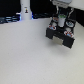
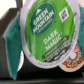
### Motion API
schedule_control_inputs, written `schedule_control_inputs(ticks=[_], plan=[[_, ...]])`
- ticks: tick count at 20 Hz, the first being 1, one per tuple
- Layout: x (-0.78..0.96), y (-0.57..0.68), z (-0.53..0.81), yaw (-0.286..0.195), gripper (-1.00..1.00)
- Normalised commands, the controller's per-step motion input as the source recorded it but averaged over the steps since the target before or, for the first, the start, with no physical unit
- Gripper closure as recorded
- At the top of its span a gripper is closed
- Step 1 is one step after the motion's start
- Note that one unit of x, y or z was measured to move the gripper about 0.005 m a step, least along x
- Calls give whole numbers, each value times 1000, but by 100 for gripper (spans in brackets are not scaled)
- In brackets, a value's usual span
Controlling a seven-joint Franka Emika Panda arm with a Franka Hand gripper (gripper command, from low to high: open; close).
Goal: Open the kcup holder, insert the kcup into the holder, and close the kcup holder
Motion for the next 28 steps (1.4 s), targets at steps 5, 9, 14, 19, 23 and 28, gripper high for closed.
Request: schedule_control_inputs(ticks=[5,9,14,19,23,28], plan=[[39,-7,-178,5,100],[33,24,-62,0,100],[13,29,231,0,100],[121,11,133,-2,100],[108,0,-57,0,100],[142,19,-171,0,100]])
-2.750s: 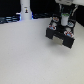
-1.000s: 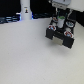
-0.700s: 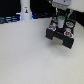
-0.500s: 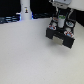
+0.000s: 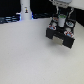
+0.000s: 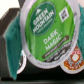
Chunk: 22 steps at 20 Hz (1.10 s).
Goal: Open the kcup holder, insert the kcup into the holder, and close the kcup holder
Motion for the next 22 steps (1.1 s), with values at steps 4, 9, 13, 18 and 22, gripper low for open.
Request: schedule_control_inputs(ticks=[4,9,13,18,22], plan=[[224,27,-171,0,100],[166,-1,-164,3,100],[49,37,-323,15,100],[32,66,-106,40,-100],[130,10,358,71,-100]])
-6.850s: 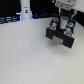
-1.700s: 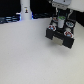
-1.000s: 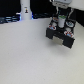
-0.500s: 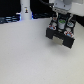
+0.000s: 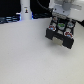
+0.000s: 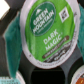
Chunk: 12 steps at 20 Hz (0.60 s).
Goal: Open the kcup holder, insert the kcup into the holder, and close the kcup holder
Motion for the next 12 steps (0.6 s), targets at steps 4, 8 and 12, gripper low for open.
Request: schedule_control_inputs(ticks=[4,8,12], plan=[[144,-29,419,64,-100],[209,-110,435,75,-100],[383,-309,470,81,-100]])
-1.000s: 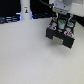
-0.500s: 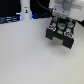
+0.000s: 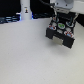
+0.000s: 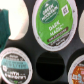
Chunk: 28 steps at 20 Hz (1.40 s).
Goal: Open the kcup holder, insert the kcup into the holder, and close the kcup holder
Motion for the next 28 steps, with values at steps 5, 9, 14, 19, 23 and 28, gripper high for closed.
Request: schedule_control_inputs(ticks=[5,9,14,19,23,28], plan=[[533,-412,356,53,-100],[694,-433,256,14,-100],[735,-430,180,5,-100],[748,-373,120,1,-100],[834,-266,12,-7,-100],[763,-133,-26,-4,-100]])
